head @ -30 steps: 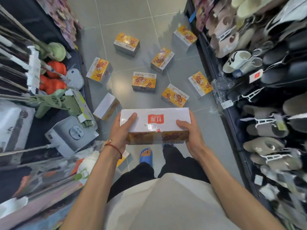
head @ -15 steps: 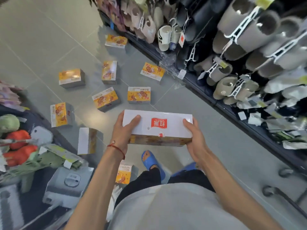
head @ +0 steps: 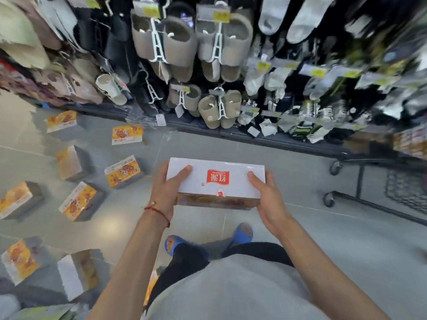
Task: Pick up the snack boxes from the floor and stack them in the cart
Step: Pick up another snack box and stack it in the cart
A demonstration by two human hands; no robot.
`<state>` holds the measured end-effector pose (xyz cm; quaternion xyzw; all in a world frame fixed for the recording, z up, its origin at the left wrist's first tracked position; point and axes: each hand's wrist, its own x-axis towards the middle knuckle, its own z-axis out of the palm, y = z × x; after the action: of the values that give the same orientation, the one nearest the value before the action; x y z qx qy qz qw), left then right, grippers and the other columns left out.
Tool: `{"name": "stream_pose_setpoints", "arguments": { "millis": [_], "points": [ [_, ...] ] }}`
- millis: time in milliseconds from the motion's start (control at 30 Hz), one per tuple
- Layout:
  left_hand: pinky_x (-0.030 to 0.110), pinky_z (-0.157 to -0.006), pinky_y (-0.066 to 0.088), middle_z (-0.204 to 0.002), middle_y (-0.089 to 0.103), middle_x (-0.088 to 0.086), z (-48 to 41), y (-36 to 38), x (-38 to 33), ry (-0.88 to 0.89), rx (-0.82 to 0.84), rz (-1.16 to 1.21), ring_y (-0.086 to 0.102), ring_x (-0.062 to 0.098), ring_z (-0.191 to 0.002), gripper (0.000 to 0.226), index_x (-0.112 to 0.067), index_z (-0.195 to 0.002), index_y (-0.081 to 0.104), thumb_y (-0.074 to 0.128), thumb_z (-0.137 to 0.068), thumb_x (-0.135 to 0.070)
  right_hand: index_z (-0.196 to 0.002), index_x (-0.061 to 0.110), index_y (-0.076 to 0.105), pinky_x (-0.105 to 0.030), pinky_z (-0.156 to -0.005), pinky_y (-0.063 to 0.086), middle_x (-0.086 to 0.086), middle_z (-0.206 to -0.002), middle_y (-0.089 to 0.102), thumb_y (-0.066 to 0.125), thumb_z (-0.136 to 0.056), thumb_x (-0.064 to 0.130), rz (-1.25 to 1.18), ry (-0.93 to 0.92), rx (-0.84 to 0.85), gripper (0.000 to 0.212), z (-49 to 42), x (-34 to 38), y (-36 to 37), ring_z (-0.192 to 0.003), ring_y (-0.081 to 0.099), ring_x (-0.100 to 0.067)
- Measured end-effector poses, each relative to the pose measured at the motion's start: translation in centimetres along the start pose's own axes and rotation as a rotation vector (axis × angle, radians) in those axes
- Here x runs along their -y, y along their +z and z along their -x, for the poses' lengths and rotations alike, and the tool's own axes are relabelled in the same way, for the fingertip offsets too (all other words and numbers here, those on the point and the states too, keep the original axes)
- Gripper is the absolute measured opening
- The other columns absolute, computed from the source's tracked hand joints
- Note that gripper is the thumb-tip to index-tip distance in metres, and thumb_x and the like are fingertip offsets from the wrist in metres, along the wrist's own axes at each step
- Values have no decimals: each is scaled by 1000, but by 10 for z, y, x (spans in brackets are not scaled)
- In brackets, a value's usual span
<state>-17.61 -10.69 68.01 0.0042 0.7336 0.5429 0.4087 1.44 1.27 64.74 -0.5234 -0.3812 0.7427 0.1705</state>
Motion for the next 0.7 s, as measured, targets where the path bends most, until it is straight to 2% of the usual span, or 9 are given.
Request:
{"name": "stream_pose_setpoints", "arguments": {
  "millis": [67, 167, 300, 333, 433, 467, 567, 633, 700],
  "points": [
    [20, -53, 52, -117, 71, 4, 3, 43, -3, 1, 61, -38, 70, 22, -102, 28, -35, -117, 58, 71, -93, -35, -127, 27, 51, -45, -97, 56, -1, -123, 70, 61, -103, 26, -59, -17, -69, 26, -1, 9, -38, -115, 67, -24],
    [17, -47, 47, -117, 71, 5, 9, 105, -9, -7, 151, -100, 69, 19, -97, 35, -27, -126, 58, 71, -93, -30, -122, 24, 53, -39, -88, 55, 1, -118, 72, 62, -102, 23, -157, -44, -176, 22, 2, 18, -91, -111, 67, -23],
    [14, -39, 41, -104, 71, 2, 19, 181, -16, 2, 286, -185, 65, 16, -82, 29, -19, -121, 59, 69, -94, -22, -131, 23, 53, -40, -91, 56, -1, -121, 73, 63, -102, 22, -267, -63, -322, 31, 10, 28, -152, -110, 69, -23],
    [13, -38, 39, -102, 70, 2, 19, 199, -17, 6, 319, -212, 64, 14, -79, 29, -18, -120, 60, 69, -93, -20, -133, 22, 53, -39, -87, 58, -2, -122, 73, 63, -102, 21, -300, -67, -354, 33, 13, 30, -165, -110, 69, -23],
    [13, -37, 38, -107, 69, 3, 22, 254, -21, -4, 409, -288, 62, 11, -76, 37, -20, -128, 59, 71, -92, -22, -132, 22, 53, -27, -62, 58, -2, -119, 72, 61, -103, 17, -403, -80, -447, 31, 19, 38, -202, -101, 70, -19],
    [13, -37, 38, -109, 70, 4, 22, 271, -22, -10, 434, -304, 62, 11, -77, 39, -22, -129, 58, 71, -92, -23, -133, 22, 52, -25, -60, 57, -2, -120, 72, 61, -103, 18, -426, -83, -477, 32, 20, 41, -214, -100, 70, -18],
    [13, -38, 39, -113, 71, 5, 23, 329, -25, -16, 532, -355, 66, 10, -78, 44, -25, -133, 57, 72, -92, -25, -136, 25, 51, -23, -63, 56, 0, -121, 72, 61, -103, 20, -488, -102, -568, 35, 19, 52, -252, -103, 70, -18],
    [13, -38, 39, -112, 71, 4, 21, 368, -25, -4, 579, -383, 66, 6, -72, 48, -25, -136, 56, 73, -91, -24, -137, 25, 51, -26, -70, 58, 0, -123, 71, 61, -103, 21, -509, -126, -630, 36, 15, 61, -279, -108, 70, -20],
    [13, -43, 42, -119, 71, 6, 17, 408, -25, 15, 626, -404, 66, 10, -79, 51, -25, -137, 55, 74, -89, -26, -130, 24, 55, -31, -80, 59, -3, -124, 72, 62, -102, 19, -536, -153, -689, 30, 8, 70, -307, -110, 70, -23]
  ]
}}
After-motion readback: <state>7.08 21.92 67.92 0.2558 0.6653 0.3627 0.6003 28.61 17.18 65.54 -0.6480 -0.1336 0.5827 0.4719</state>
